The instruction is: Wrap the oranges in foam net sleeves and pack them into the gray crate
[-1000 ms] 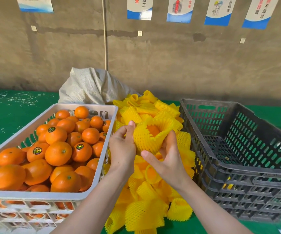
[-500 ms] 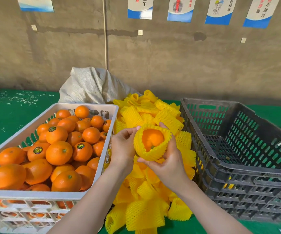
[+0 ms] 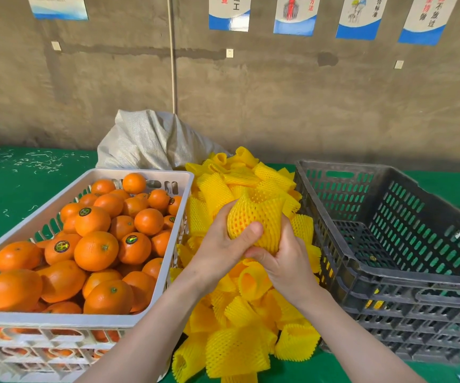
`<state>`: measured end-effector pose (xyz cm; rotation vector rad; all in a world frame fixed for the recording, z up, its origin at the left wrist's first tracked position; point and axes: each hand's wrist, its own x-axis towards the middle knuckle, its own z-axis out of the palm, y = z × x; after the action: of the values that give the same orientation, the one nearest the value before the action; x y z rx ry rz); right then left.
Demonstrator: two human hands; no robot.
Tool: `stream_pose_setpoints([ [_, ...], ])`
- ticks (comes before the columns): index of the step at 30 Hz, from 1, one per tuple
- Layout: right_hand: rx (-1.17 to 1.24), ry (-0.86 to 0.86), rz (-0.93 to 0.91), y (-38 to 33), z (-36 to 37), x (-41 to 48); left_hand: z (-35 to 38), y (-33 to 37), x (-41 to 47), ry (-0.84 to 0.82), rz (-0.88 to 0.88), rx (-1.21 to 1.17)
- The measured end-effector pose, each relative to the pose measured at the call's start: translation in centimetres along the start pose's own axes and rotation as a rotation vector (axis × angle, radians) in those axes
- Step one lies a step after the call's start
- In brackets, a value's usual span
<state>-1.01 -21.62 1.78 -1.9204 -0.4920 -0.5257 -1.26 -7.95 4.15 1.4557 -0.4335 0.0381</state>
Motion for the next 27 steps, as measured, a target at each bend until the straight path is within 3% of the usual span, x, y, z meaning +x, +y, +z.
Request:
stream_pose_setpoints([
  [6, -0.01, -0.136, 0.039, -0.4, -0.8, 0.6, 0.1, -1.1, 0.5, 0.212, 0.133, 0.08],
  [11, 0.456, -0.264, 0.242, -1.2, -1.6, 1.9, -0.1, -1.0, 0.7, 0.254, 0.242, 0.248],
  [15, 0.599, -0.1, 0.274, -1.2, -0.3, 2.0, 1.9, -0.5, 1.3, 0.307, 0.272, 0.363],
  [17, 0.615, 0.001, 0.307, -1.0, -0.9, 2.3, 2.3, 0.1, 2.1, 0.226, 0.175, 0.443],
  [20, 0.467, 0.109, 0.297, -0.3, -3.1, 3.7, 2.6, 0.4, 3.1, 0.065, -0.034, 0.478],
  [25, 0.15, 0.389, 0.326, 3.5, -11.0, 8.7, 2.0, -1.2, 2.6, 0.1, -0.214, 0.42],
  [27, -0.13, 0.304, 0.449, 6.8, -14.7, 10.0, 1.8, -2.0, 2.3, 0.11, -0.273, 0.43],
])
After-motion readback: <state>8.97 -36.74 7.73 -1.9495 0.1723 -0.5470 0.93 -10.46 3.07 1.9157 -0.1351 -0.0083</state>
